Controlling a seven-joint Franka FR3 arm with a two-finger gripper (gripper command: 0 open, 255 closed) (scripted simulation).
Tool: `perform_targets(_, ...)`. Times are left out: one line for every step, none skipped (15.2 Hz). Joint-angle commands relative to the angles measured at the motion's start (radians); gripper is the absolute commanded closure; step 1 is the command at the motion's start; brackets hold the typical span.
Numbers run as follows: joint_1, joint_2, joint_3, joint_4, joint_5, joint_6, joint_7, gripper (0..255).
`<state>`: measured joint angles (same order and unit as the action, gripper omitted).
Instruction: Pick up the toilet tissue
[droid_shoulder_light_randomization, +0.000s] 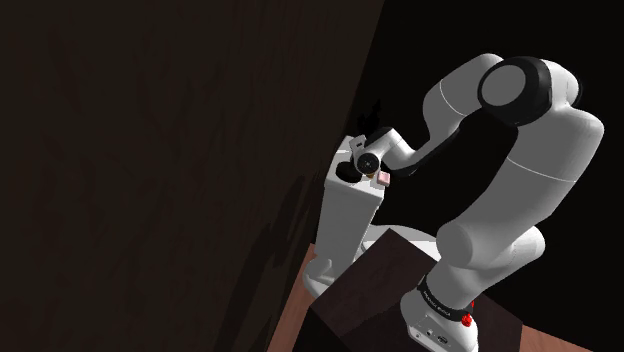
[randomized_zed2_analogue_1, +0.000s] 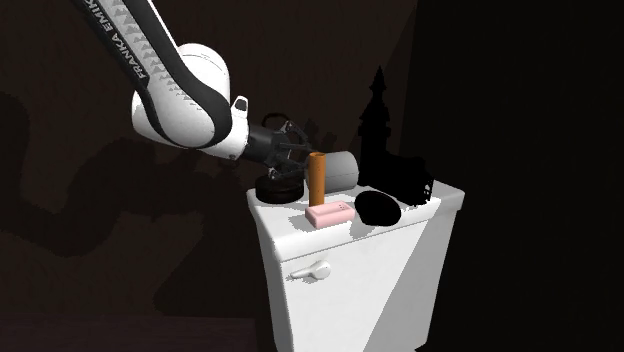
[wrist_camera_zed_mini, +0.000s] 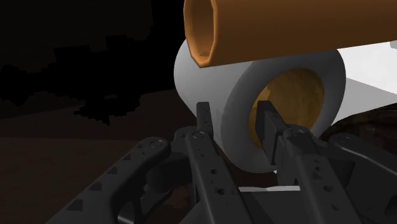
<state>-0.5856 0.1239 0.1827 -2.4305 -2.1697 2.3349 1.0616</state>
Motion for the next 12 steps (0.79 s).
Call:
perform_targets(0.000, 0.001, 0.000, 0.000, 0.000, 0.000, 0.000, 255)
perform_targets(0.000, 0.001, 0.000, 0.000, 0.000, 0.000, 0.000, 255)
perform_targets(0.000, 0.002, 0.000, 0.000, 0.000, 0.000, 0.000, 255)
perform_targets(0.000, 0.002, 0.000, 0.001, 0.000, 0.000, 0.001, 255)
perform_targets(-0.001, 0.000, -0.001, 0.000, -0.001, 0.001, 0.000, 255)
perform_targets(-0.002, -0.013, -0.001, -0.001, 0.007, 0.010, -0.011, 255)
perform_targets(-0.003, -0.025, -0.002, -0.002, 0.016, 0.019, -0.023, 255)
perform_targets(-0.004, -0.038, -0.003, -0.003, 0.024, 0.028, -0.035, 255)
perform_targets(-0.005, -0.050, -0.003, -0.003, 0.033, 0.036, -0.047, 255)
perform_targets(-0.006, -0.063, -0.004, -0.004, 0.042, 0.045, -0.059, 255)
perform_targets(-0.007, -0.075, -0.005, -0.004, 0.051, 0.053, -0.072, 255)
perform_targets(-0.008, -0.087, -0.006, -0.004, 0.060, 0.062, -0.084, 255)
